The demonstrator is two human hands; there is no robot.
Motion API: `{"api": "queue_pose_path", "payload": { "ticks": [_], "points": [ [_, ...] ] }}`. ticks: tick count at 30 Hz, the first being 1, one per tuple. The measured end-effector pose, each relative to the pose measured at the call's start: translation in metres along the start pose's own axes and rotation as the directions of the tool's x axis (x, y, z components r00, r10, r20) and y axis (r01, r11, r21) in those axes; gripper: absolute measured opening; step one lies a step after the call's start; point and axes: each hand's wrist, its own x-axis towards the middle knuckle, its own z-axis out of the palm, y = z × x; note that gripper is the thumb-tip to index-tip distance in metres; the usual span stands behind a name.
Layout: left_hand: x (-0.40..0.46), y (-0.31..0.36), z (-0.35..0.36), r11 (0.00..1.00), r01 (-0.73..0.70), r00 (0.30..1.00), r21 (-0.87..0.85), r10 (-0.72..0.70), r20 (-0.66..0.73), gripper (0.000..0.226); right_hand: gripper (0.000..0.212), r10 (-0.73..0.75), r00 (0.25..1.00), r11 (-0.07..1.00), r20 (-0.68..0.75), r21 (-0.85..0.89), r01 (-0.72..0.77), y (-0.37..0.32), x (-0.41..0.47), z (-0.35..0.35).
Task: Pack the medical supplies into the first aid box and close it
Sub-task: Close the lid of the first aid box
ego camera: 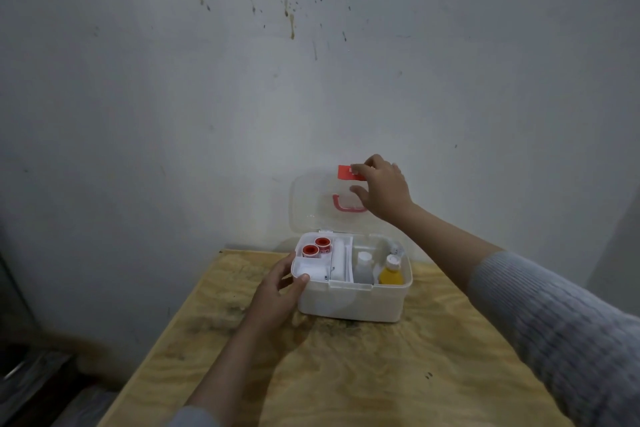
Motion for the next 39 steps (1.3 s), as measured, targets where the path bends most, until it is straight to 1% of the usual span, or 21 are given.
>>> {"api": "queue_pose_path", "payload": {
  "ticks": [4, 6, 8, 12, 14, 16, 19, 21, 23, 25, 28, 31, 34, 36, 39],
  "points": [
    [0.000, 0.002, 0.001, 0.999, 0.000, 1.000, 0.037, -0.001, 0.006, 0.047, 0.029, -0.099, 0.993, 0.994, -0.062, 0.042, 0.101, -0.003, -0.013, -0.010],
    [-0.001, 0.005, 0.002, 0.999, 0.007, 1.000, 0.050, -0.007, 0.004, 0.043, 0.027, -0.176, 0.981, 0.984, -0.078, 0.017, 0.178, -0.003, -0.022, -0.015],
    [-0.002, 0.007, 0.003, 0.997, 0.014, 1.000, 0.071, -0.015, 0.006, 0.044, 0.027, -0.245, 0.966, 0.969, -0.077, -0.015, 0.245, -0.003, -0.035, -0.020],
    [-0.004, 0.010, 0.006, 0.981, 0.004, 1.000, 0.195, -0.001, -0.014, 0.056, 0.027, -0.307, 0.947, 0.952, -0.096, -0.025, 0.306, -0.009, -0.067, -0.026],
    [-0.006, 0.011, 0.008, 0.961, 0.010, 0.999, 0.275, 0.003, -0.045, 0.065, 0.027, -0.340, 0.936, 0.940, -0.091, -0.056, 0.336, -0.013, -0.086, -0.026],
    [-0.008, 0.009, 0.009, 0.949, 0.005, 0.996, 0.316, 0.023, -0.083, 0.075, 0.026, -0.376, 0.923, 0.925, -0.080, -0.097, 0.368, -0.016, -0.104, -0.023],
    [-0.013, 0.009, 0.012, 0.926, -0.054, 0.986, 0.373, 0.108, -0.126, 0.081, 0.027, -0.393, 0.916, 0.916, -0.077, -0.118, 0.383, -0.018, -0.129, -0.017],
    [-0.016, 0.012, 0.013, 0.897, -0.156, 0.962, 0.413, 0.232, -0.141, 0.081, 0.027, -0.407, 0.910, 0.910, -0.075, -0.114, 0.398, -0.019, -0.142, -0.012],
    [-0.016, 0.015, 0.015, 0.838, -0.270, 0.925, 0.475, 0.363, -0.114, 0.077, 0.027, -0.418, 0.906, 0.906, -0.066, -0.102, 0.411, -0.020, -0.153, -0.007],
    [-0.014, 0.016, 0.015, 0.773, -0.340, 0.902, 0.535, 0.430, -0.048, 0.071, 0.026, -0.420, 0.907, 0.905, -0.030, -0.085, 0.416, -0.021, -0.163, -0.001],
    [-0.010, 0.013, 0.018, 0.727, -0.370, 0.901, 0.578, 0.432, 0.034, 0.060, 0.031, -0.395, 0.917, 0.917, 0.047, -0.045, 0.397, -0.021, -0.170, 0.002],
    [-0.007, 0.009, 0.017, 0.722, -0.369, 0.894, 0.585, 0.448, 0.011, 0.053, 0.037, -0.339, 0.940, 0.941, 0.029, 0.019, 0.339, -0.022, -0.168, -0.003],
    [-0.005, 0.005, 0.017, 0.719, -0.370, 0.888, 0.588, 0.461, -0.004, 0.051, 0.041, -0.238, 0.971, 0.970, 0.025, 0.063, 0.237, -0.024, -0.164, -0.002],
    [-0.005, 0.005, 0.018, 0.717, -0.362, 0.887, 0.596, 0.461, -0.015, 0.051, 0.045, -0.178, 0.982, 0.983, 0.066, 0.062, 0.174, -0.024, -0.163, 0.003],
    [-0.006, 0.005, 0.021, 0.711, -0.360, 0.883, 0.604, 0.468, -0.024, 0.053, 0.048, -0.166, 0.982, 0.986, 0.093, 0.025, 0.164, -0.021, -0.166, 0.012]
  ]
}}
